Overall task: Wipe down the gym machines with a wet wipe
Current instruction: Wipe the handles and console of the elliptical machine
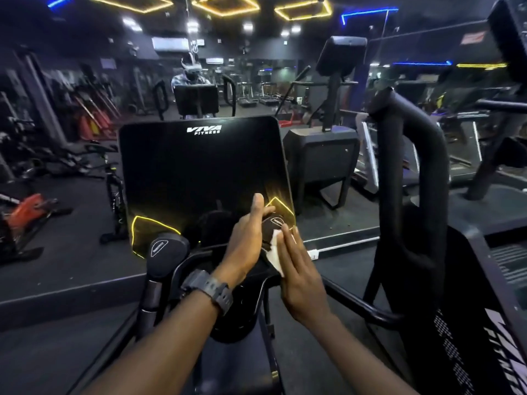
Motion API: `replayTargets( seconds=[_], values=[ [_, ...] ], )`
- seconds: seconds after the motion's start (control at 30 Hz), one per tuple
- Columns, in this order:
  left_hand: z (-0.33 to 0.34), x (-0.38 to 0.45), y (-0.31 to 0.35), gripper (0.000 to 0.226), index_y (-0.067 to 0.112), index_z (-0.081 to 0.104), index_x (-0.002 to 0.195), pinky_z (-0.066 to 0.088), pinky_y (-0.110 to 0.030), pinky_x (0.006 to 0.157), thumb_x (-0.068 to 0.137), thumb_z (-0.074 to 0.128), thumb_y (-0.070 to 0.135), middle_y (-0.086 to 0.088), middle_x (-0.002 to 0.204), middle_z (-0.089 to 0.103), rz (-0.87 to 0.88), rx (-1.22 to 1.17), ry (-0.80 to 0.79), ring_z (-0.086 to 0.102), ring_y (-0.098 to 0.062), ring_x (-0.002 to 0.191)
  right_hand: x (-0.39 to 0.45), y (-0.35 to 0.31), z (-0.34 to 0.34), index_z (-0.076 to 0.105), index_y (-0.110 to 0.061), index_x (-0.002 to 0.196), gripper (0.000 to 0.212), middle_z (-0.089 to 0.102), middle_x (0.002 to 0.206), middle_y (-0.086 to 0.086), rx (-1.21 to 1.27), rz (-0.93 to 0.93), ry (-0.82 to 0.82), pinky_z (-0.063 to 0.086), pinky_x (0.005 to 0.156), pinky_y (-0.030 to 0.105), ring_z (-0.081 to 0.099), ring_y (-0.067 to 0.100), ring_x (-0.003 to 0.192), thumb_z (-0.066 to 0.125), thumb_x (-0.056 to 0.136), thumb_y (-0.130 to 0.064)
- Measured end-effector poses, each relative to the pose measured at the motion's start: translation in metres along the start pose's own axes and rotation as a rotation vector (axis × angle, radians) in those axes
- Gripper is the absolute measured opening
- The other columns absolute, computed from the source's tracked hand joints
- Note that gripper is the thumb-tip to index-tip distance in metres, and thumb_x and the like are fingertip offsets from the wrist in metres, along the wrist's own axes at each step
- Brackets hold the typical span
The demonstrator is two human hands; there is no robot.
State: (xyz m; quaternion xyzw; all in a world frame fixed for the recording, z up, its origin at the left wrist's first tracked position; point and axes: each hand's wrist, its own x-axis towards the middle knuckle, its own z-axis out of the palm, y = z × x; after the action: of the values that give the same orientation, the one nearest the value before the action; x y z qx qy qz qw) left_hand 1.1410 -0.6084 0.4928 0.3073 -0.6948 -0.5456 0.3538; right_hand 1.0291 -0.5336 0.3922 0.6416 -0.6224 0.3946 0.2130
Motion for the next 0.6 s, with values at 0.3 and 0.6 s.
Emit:
replayTargets(
  seconds=[0.3, 0.6],
  values=[
    [-0.003, 0.002, 0.003, 0.084, 0.026, 0.067, 0.120, 0.049, -0.034, 0.102, 0.085, 0.019, 0.085, 0.005, 0.111, 0.077, -0.074, -0.257, -0.078, 0.070, -0.011, 0.111, 0.035, -0.019, 0.020, 0.021, 0.001, 0.153, 0.059, 0.017, 0.162, 0.016, -0.212, -0.003, -0.026, 0.020, 0.121, 0.048, 0.010, 0.032, 0.151, 0.041, 0.104, -0.025],
    [-0.008, 0.009, -0.003, 0.103, 0.024, 0.022, 0.159, 0.041, -0.032, 0.110, 0.078, 0.019, 0.088, 0.002, 0.151, 0.050, -0.120, -0.379, -0.156, 0.051, -0.011, 0.134, 0.056, -0.032, 0.014, 0.026, 0.000, 0.152, 0.061, 0.019, 0.161, 0.015, -0.155, 0.177, 0.063, 0.019, 0.122, 0.038, 0.013, 0.030, 0.150, 0.033, 0.106, -0.039]
  ],
)
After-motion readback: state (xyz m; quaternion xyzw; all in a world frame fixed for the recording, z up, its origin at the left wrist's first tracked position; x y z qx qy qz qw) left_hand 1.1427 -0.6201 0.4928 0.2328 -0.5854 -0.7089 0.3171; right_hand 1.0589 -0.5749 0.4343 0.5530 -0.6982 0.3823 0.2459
